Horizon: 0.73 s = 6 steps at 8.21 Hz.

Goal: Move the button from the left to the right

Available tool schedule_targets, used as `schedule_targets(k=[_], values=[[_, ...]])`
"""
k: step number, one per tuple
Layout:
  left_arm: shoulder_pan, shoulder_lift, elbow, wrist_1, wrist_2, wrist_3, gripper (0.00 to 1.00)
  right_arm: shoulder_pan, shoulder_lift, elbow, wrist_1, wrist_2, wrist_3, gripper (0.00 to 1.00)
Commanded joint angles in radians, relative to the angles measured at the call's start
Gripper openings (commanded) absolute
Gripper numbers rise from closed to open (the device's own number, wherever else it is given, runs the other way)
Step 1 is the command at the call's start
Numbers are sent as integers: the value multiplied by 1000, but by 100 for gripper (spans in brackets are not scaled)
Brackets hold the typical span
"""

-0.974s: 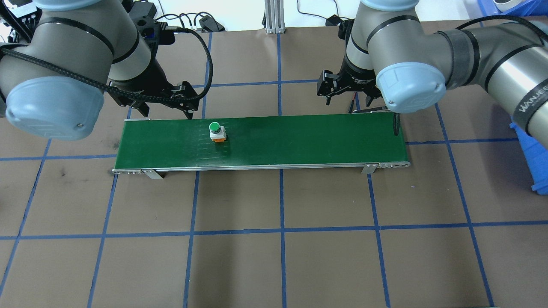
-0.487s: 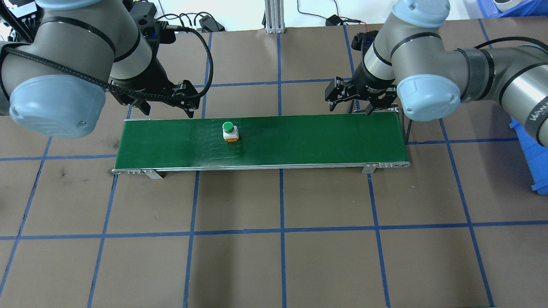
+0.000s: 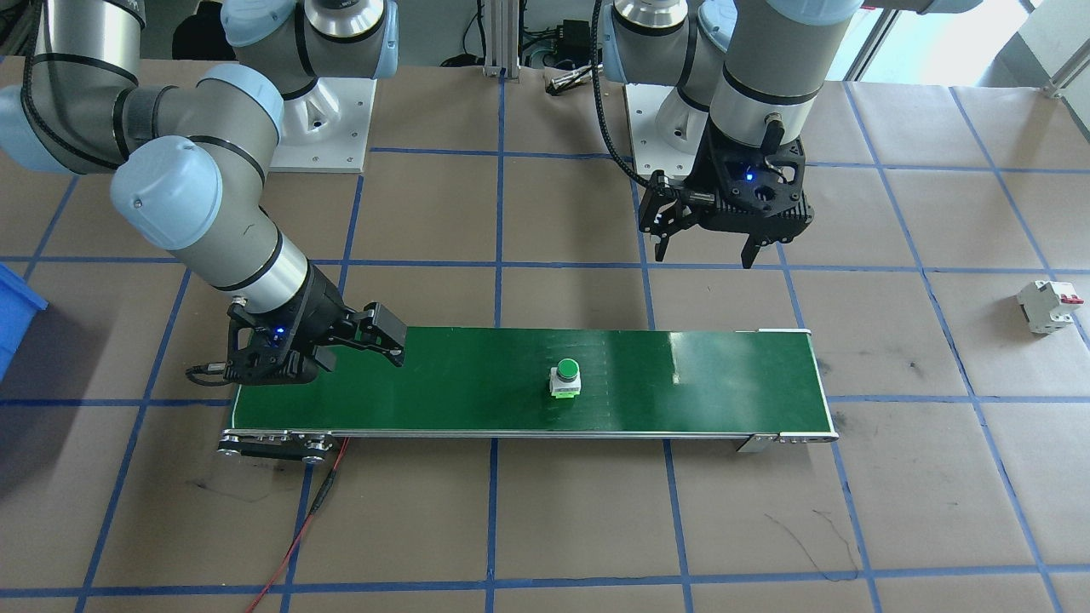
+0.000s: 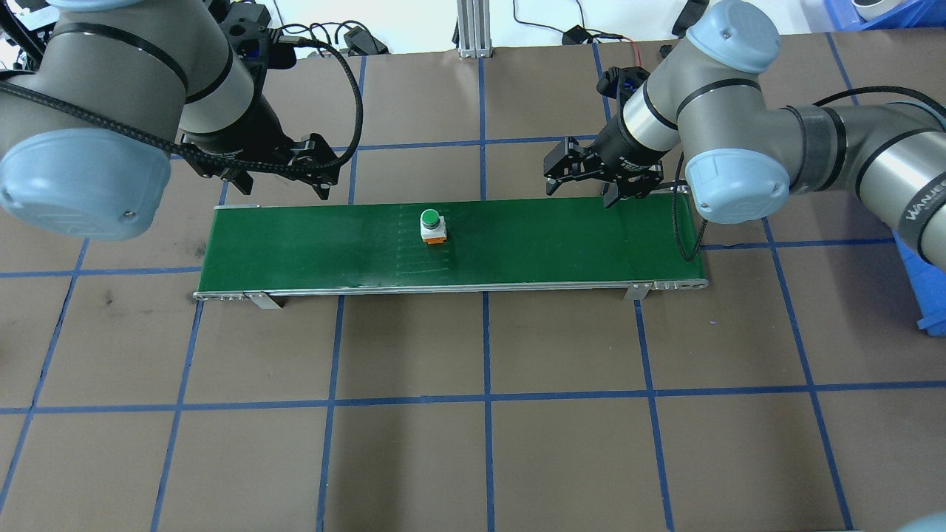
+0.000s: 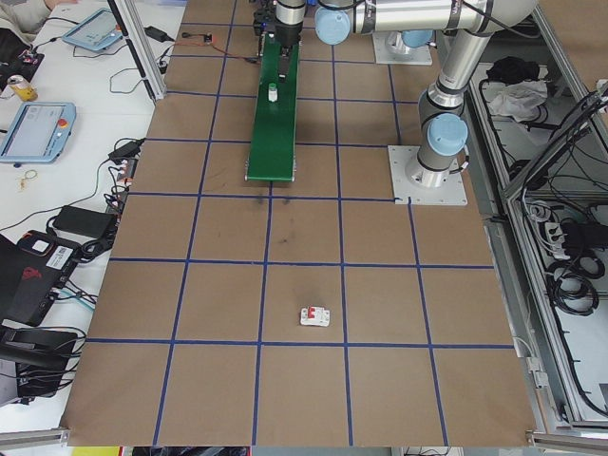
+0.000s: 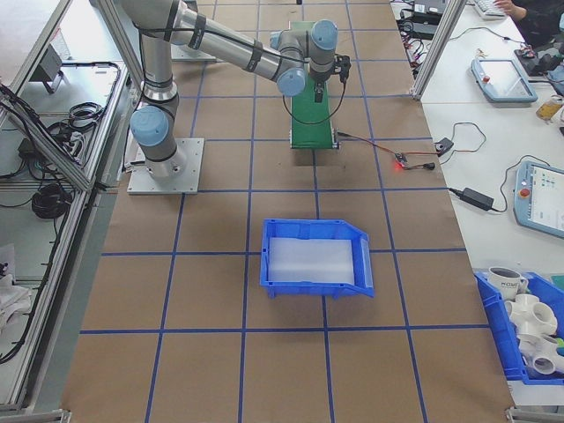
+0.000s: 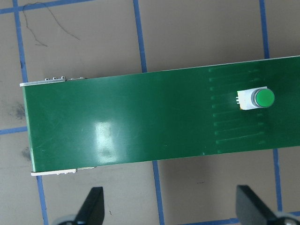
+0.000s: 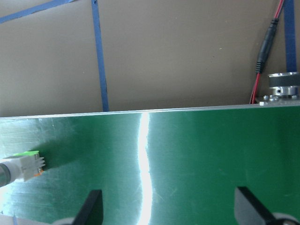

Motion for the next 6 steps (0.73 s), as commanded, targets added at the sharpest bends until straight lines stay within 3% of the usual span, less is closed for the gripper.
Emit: schedule_targets(k=[1,6], values=[[-2,3,-4,-2,-7,-1,100,18,5,-17,-26,24,9,100],[-2,3,-2,-2,-4,0,100,44,13,-20,-46,21,62,100]])
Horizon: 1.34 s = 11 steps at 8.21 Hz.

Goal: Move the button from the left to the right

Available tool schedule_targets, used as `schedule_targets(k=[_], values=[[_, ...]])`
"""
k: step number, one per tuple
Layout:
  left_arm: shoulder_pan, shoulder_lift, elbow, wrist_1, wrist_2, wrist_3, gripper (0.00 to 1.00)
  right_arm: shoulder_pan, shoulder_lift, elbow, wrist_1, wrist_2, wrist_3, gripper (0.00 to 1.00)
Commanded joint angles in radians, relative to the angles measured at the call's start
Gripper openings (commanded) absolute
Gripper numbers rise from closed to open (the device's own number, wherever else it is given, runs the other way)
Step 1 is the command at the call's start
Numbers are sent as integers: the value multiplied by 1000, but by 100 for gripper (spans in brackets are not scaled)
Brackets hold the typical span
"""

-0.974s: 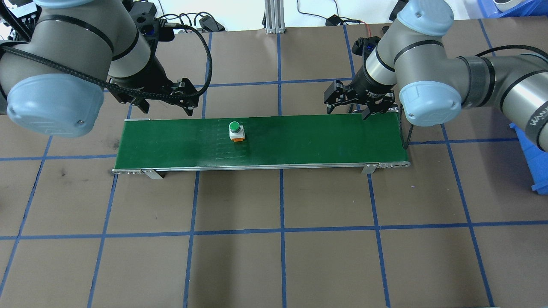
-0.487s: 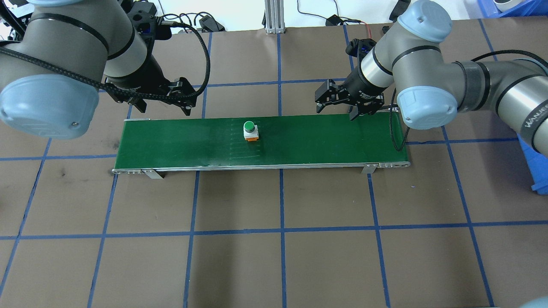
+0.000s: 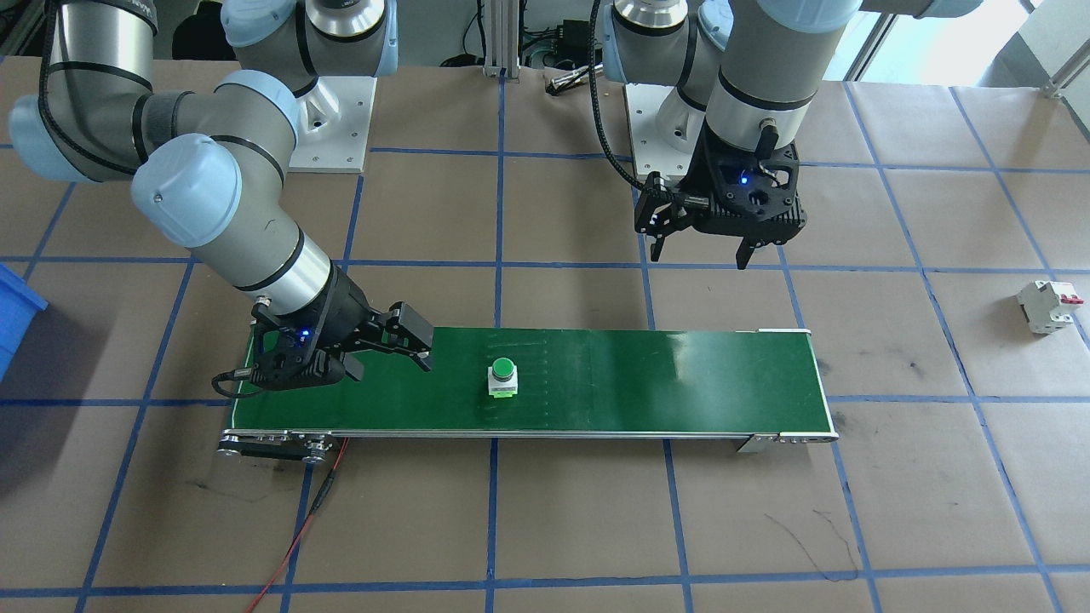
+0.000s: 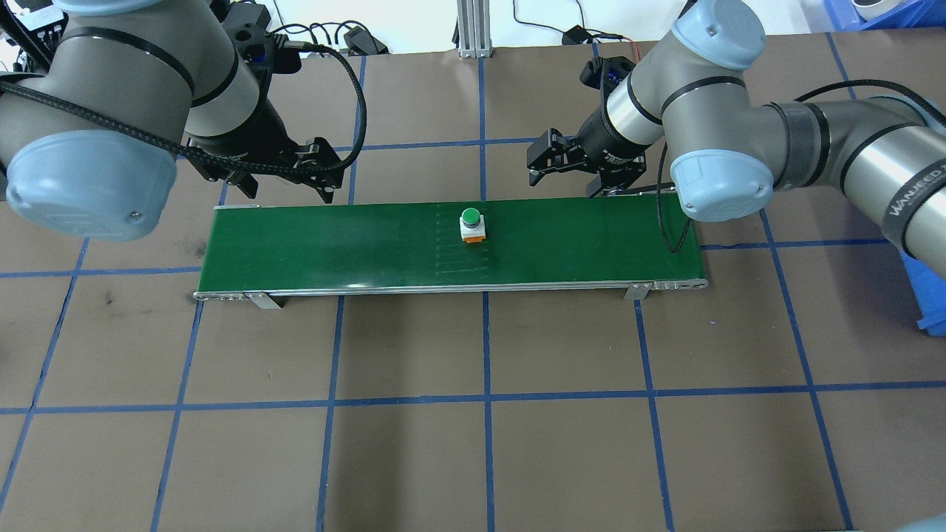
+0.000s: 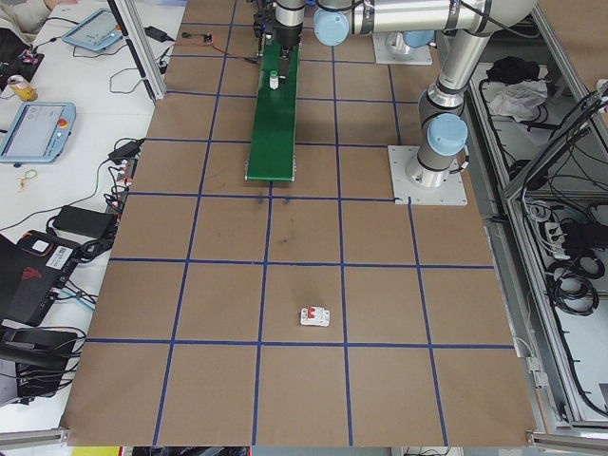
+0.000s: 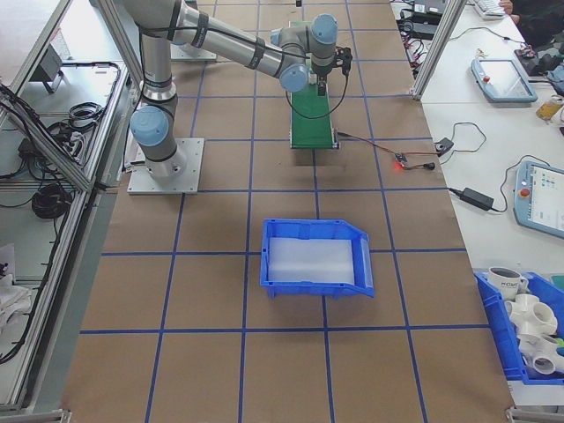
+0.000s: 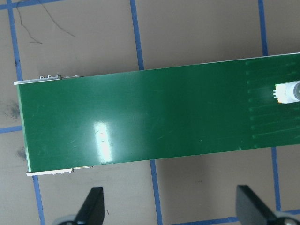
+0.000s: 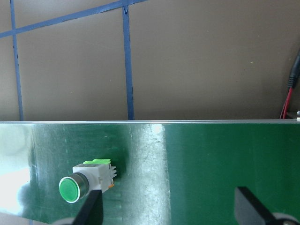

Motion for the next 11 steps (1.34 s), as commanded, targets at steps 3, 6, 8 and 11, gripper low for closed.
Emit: schedule_targets(k=[3,6,8,11], values=[[0,11,4,1,0,-3,100,55,23,0,-54,-17,176,100],[0,8,0,1,-2,-2,100,64,60,0,-77,-112,176,100],[0,10,-3,-1,3,0,100,64,86,0,-73,-225,169,100],[0,5,-3,-1,1,0,100,64,103,6,-65,-255,146,100]])
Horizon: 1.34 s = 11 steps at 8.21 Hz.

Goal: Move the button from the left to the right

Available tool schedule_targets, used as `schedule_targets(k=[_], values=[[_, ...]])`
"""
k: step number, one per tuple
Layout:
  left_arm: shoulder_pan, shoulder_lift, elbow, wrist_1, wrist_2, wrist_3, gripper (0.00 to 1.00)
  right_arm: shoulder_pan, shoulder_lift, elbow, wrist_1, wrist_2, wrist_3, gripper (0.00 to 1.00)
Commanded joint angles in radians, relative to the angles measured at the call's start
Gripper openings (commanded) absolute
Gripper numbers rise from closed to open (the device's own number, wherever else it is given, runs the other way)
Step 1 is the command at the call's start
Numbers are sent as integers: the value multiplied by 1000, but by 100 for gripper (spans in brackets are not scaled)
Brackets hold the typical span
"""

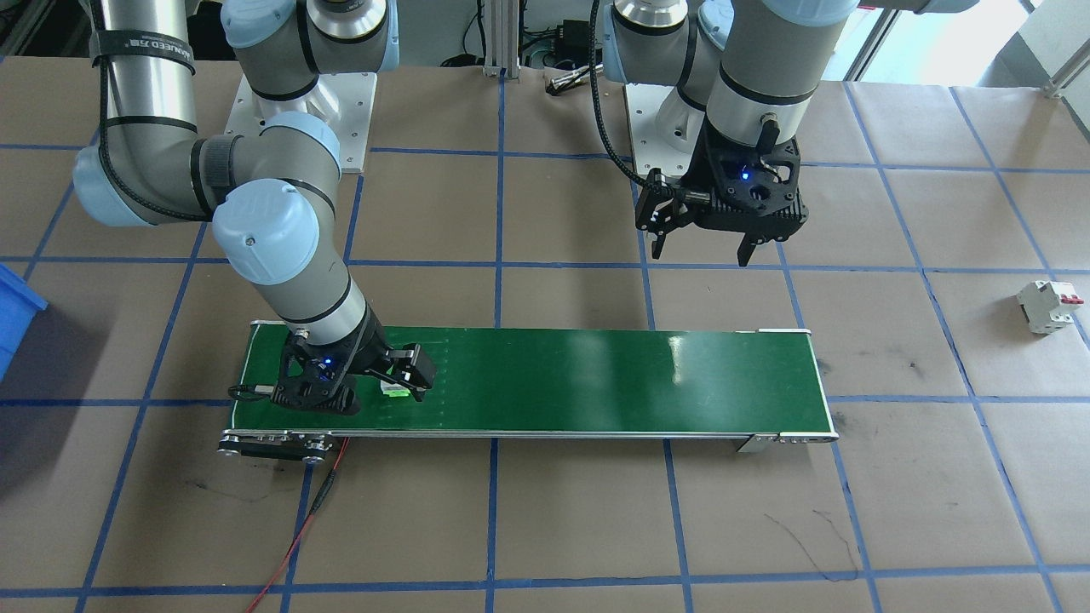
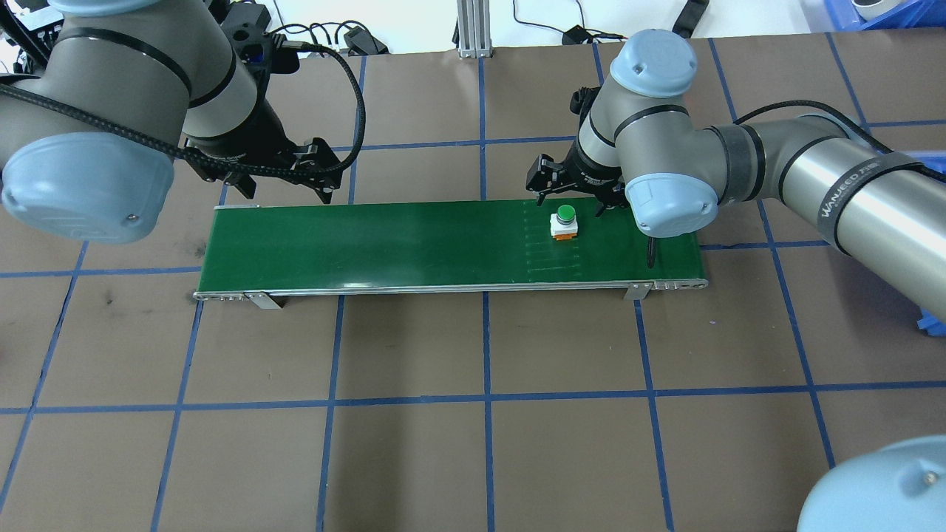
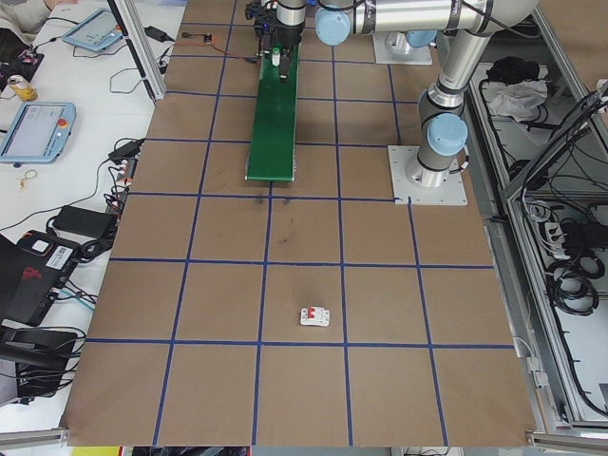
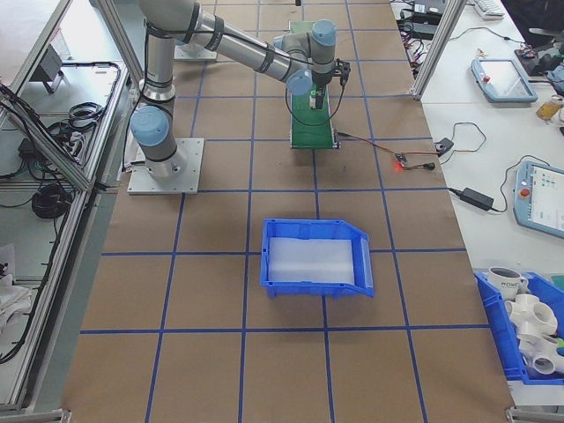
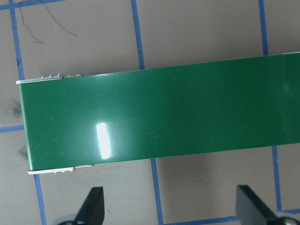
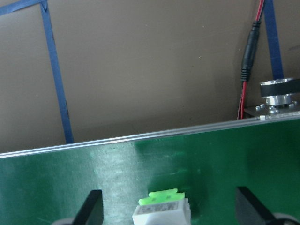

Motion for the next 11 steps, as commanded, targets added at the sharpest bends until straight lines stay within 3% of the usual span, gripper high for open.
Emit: schedule_targets(k=[1,2,3,4,5,7,8,11], values=[[2,-6,1,1,0,0,100,0,16,4,7,-62,-48,98],[2,-8,1,1,0,2,100,-1,14,3,56,-129,-80,68],[2,-8,1,1,-2,2,100,-1,14,3,93,-145,-88,39],[2,-11,-1,1,-3,0,100,-3,13,-1,123,-151,-107,17],[2,-14,-1,1,-3,0,100,-8,6,-4,130,-152,-146,6],[2,-15,2,3,-3,2,100,-82,-10,-51,137,-200,-205,2],[3,-15,1,9,-2,2,100,-140,-30,-85,189,-200,-287,3],[-6,4,2,-47,8,0,100,-366,-88,-106,222,-206,-657,4]])
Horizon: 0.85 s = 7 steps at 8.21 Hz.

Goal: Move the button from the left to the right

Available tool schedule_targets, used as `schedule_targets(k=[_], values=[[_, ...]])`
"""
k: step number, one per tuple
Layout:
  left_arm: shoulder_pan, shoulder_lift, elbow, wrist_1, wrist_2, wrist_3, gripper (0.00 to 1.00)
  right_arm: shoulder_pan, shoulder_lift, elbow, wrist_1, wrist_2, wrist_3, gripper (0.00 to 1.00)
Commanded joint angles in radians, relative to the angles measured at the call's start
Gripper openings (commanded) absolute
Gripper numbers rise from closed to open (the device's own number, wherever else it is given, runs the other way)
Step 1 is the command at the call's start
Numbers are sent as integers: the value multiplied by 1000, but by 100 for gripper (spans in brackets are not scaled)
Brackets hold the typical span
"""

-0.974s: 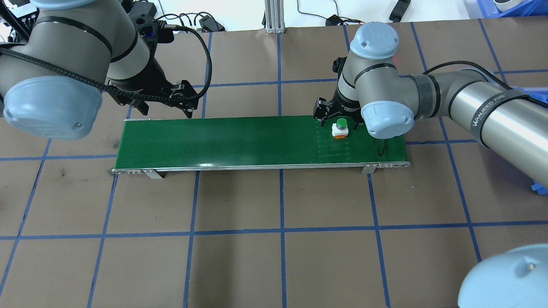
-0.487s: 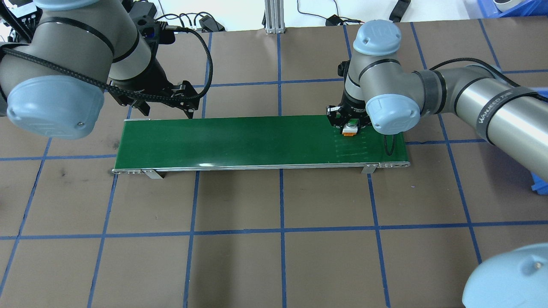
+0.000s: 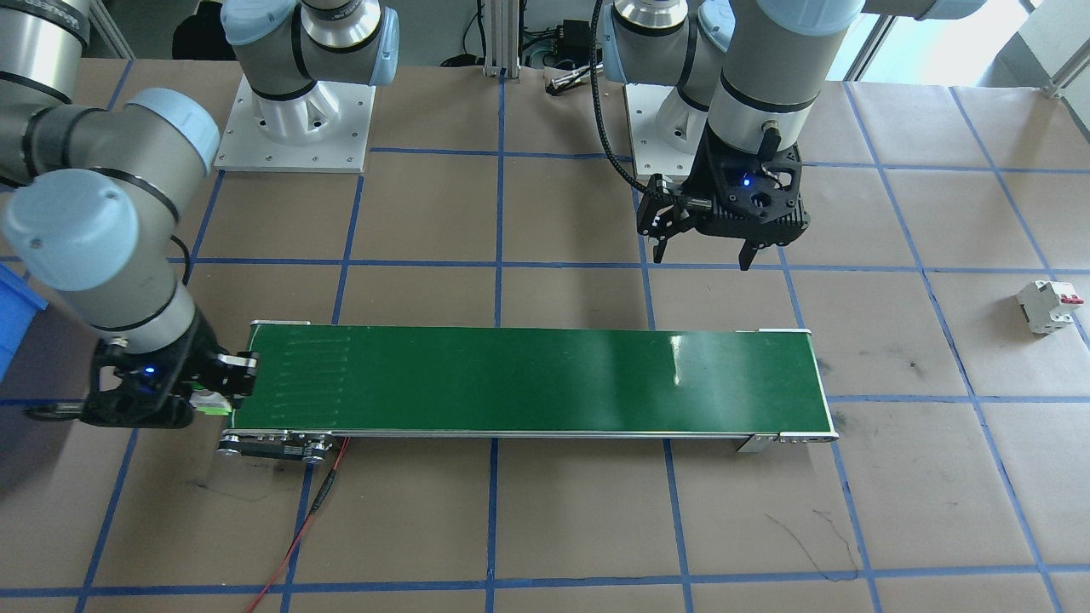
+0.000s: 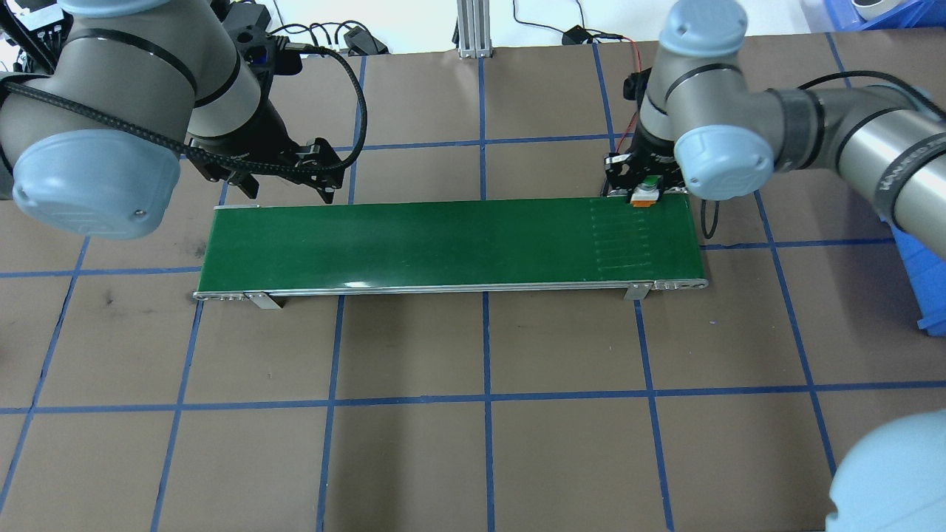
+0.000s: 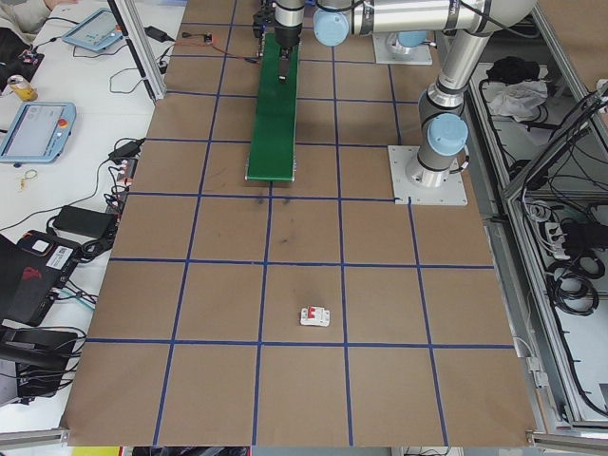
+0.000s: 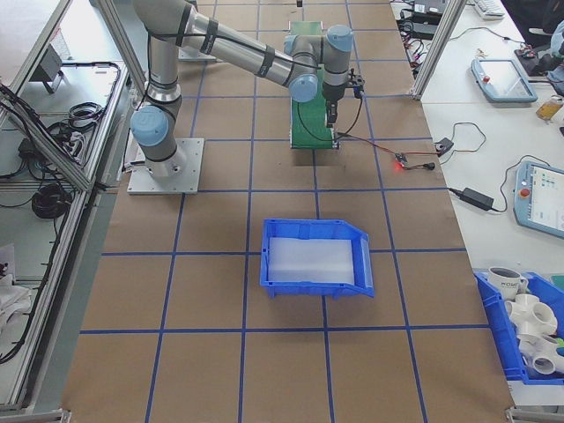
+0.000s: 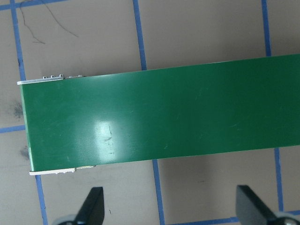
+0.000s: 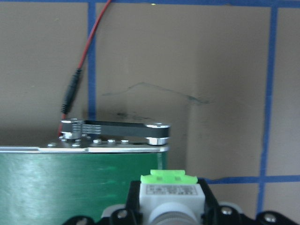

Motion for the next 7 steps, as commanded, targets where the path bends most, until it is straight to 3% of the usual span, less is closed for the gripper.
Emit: schedule_targets(k=[1,3,4,6,7], values=[[13,15,4,-47,13,1,100,-243,-50,-11,35,3,-439,4],[15,5,-2,-38,7,4,100,-447,-52,-12,33,24,-823,3],[15,5,6,24,4,-15,100,-521,-50,-24,26,44,-945,3],[16,-3,6,37,1,-17,100,-627,-24,-61,9,49,-1233,3],[13,3,6,36,-36,-19,100,-682,8,-66,-26,82,-1353,4]])
